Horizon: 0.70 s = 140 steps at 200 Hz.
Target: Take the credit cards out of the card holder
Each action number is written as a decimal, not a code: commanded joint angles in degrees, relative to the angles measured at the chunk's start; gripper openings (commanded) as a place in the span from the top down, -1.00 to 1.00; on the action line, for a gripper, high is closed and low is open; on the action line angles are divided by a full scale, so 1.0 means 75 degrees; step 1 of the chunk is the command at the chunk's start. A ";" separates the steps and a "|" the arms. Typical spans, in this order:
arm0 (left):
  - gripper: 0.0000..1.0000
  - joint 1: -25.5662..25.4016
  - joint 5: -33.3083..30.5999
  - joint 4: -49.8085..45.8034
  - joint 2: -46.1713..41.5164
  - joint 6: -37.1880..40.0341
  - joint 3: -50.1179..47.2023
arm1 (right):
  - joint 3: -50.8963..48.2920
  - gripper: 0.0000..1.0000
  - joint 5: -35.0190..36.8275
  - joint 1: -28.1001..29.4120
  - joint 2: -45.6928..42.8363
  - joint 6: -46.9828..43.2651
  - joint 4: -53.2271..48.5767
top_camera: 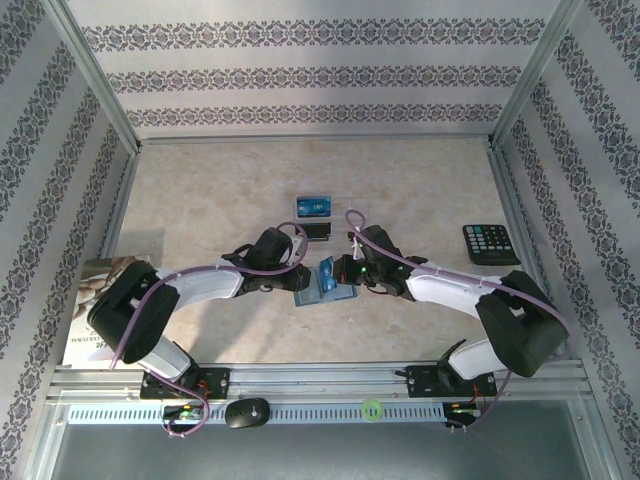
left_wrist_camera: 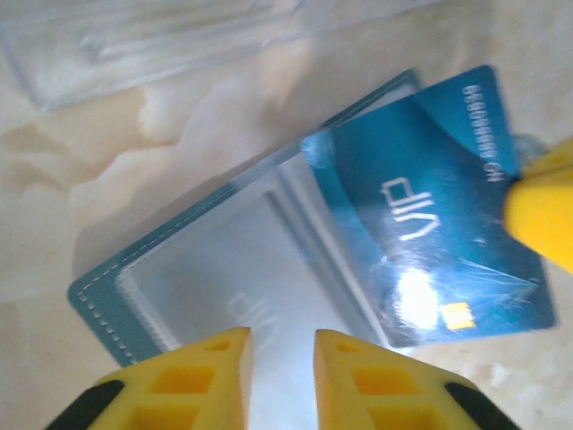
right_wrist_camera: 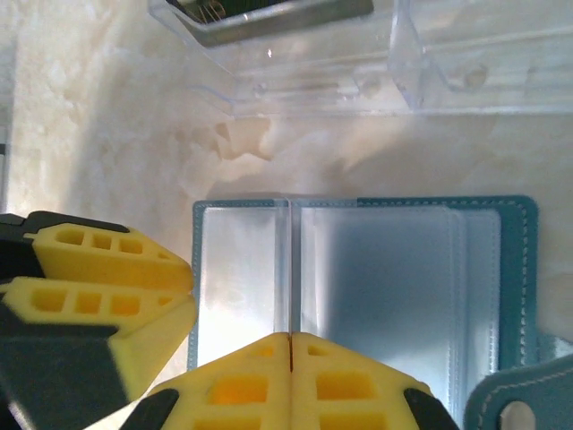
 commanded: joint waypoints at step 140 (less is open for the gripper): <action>-0.01 0.1349 0.2042 0.7356 -0.1526 -0.3159 -0.2219 | -0.0988 1.00 -0.2366 -0.0907 -0.1225 0.1326 0.4721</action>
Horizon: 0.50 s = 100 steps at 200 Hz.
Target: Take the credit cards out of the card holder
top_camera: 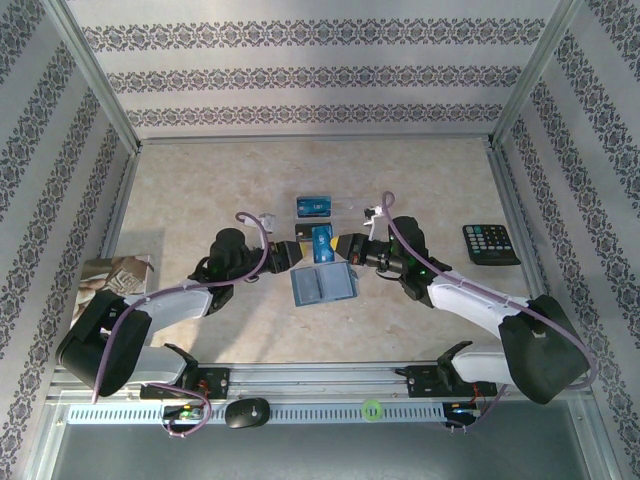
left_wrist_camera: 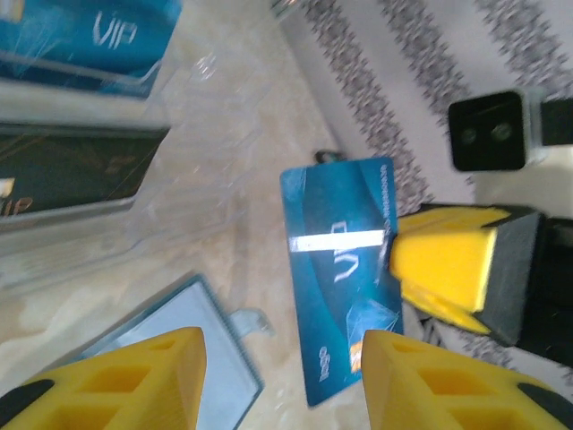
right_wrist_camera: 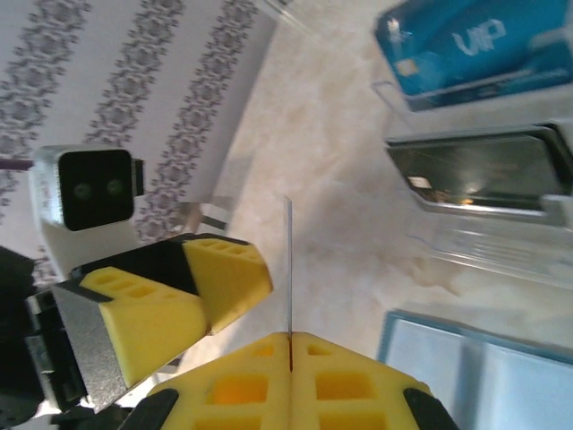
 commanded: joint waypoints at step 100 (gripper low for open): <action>0.23 0.0119 0.0479 0.2773 0.0227 -0.1187 -0.0142 | -0.0270 1.00 -0.0460 0.0249 0.0388 0.1262 0.3058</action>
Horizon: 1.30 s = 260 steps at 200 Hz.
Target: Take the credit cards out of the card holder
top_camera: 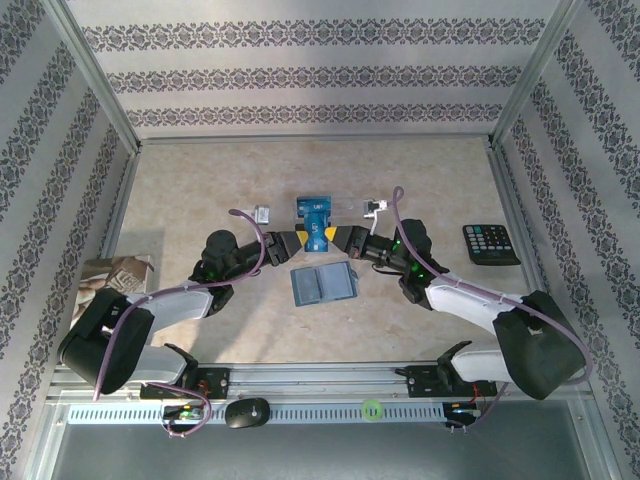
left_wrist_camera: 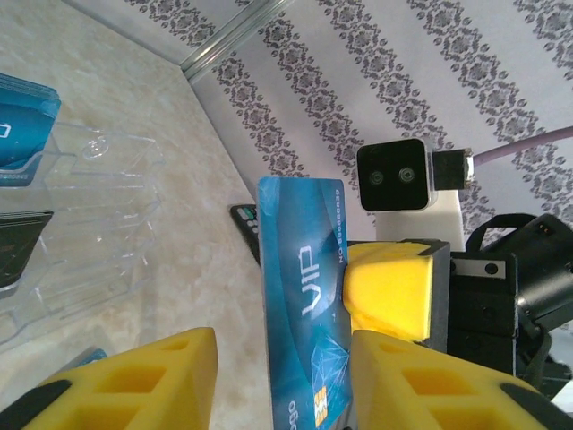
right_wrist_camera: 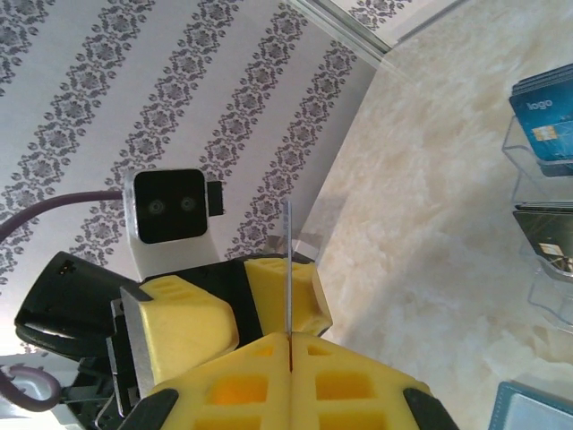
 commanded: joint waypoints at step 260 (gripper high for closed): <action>1.00 0.0198 -0.0891 -1.2788 0.2654 1.1792 0.8637 | -0.0769 0.97 -0.0341 -0.1384 -0.0405 -0.0049 -0.0968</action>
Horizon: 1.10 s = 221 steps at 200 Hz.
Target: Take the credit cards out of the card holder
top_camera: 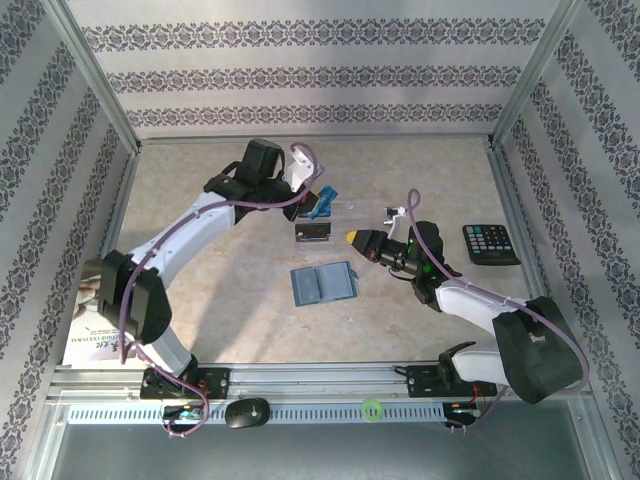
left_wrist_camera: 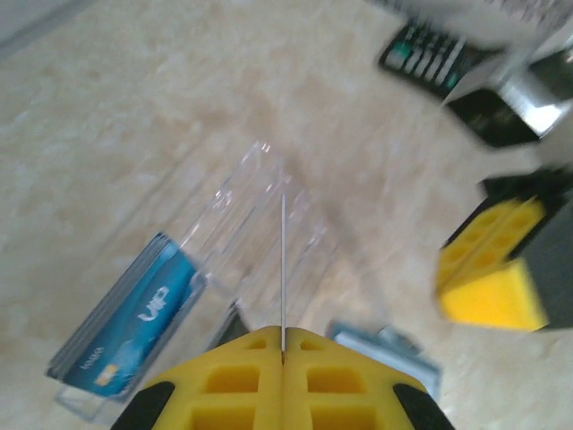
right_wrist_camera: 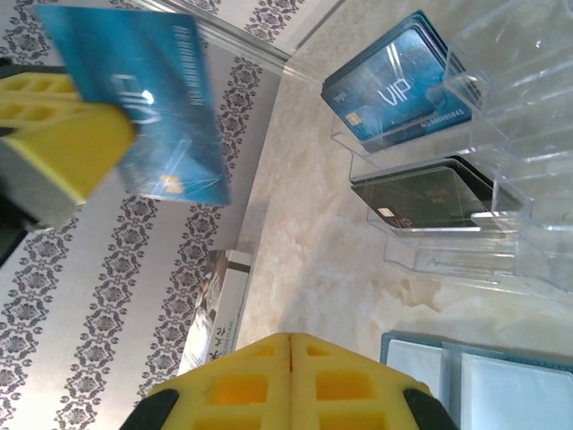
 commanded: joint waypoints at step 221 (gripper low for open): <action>1.00 -0.0564 -0.2734 -0.2024 0.2122 0.5894 0.2217 | -0.0146 0.99 -0.0146 -0.0426 0.0030 -0.0194 -0.0183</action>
